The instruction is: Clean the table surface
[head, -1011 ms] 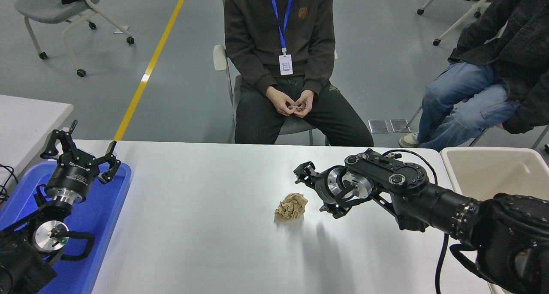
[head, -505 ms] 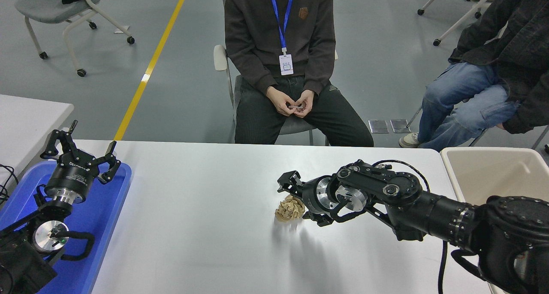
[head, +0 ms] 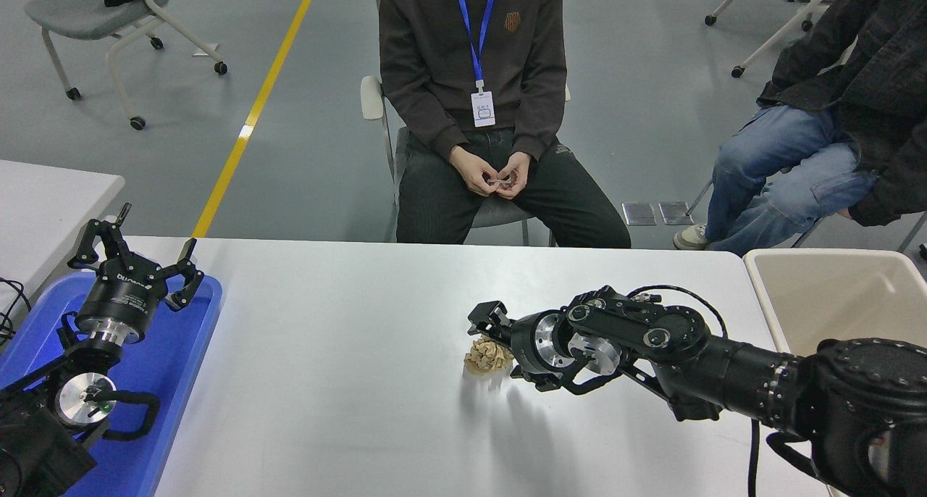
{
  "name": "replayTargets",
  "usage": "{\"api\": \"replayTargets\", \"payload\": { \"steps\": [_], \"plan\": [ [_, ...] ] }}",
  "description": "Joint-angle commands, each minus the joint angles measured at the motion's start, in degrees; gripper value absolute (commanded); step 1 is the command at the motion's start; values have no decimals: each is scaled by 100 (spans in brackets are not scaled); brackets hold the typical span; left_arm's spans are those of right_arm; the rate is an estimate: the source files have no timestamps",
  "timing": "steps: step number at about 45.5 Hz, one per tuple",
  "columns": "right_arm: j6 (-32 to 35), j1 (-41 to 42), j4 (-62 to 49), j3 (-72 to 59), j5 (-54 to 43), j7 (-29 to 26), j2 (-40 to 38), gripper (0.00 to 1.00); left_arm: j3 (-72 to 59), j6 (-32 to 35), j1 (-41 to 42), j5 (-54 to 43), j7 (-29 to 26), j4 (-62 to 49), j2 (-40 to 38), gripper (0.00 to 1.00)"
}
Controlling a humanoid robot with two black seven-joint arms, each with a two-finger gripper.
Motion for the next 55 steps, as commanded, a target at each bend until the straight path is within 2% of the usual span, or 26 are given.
{"api": "replayTargets", "payload": {
  "steps": [1,17,42,48,55],
  "plan": [
    [-26,-49,-35,-132,-175,133,0,99,0,0,0,0,-6,-3,0,100],
    [-290,-146,-17,-150,-228,511,0,97,0,0,0,0,-5,6,0,100],
    [-273,-137,1,-141,-228,748,0,83,0,0,0,0,3,6,0,100],
    [-237,-146,9,-150,-236,748,0,73,0,0,0,0,3,-3,0,100],
    [-220,-146,27,-150,-500,766,0,46,0,0,0,0,3,6,0,100]
  ]
}}
